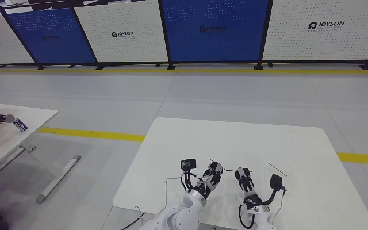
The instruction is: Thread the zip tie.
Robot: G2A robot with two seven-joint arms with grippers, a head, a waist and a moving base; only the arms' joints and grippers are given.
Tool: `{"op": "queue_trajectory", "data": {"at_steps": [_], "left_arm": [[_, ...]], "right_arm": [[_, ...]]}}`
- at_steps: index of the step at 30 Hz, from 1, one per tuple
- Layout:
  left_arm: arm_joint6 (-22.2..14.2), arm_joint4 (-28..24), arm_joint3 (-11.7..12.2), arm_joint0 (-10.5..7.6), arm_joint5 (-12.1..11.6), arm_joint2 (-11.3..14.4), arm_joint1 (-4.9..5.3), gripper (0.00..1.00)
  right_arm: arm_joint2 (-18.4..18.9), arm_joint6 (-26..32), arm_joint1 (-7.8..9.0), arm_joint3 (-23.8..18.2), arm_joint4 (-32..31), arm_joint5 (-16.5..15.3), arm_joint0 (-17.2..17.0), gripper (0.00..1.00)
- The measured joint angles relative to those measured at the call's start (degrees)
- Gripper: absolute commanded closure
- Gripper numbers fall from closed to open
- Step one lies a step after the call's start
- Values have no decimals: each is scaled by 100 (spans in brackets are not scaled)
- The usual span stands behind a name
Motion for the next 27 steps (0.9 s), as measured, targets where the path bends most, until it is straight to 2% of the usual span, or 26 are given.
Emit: {"op": "queue_trajectory", "data": {"at_steps": [7,19,27], "left_arm": [[0,0,0,0,0,0,0,100],[0,0,0,0,0,0,0,100],[0,0,0,0,0,0,0,100]], "right_arm": [[-34,-20,-34,41,-31,45,27,100],[67,-85,-54,-42,-47,-65,-86,100],[28,-29,-87,7,-68,30,-33,100]]}}
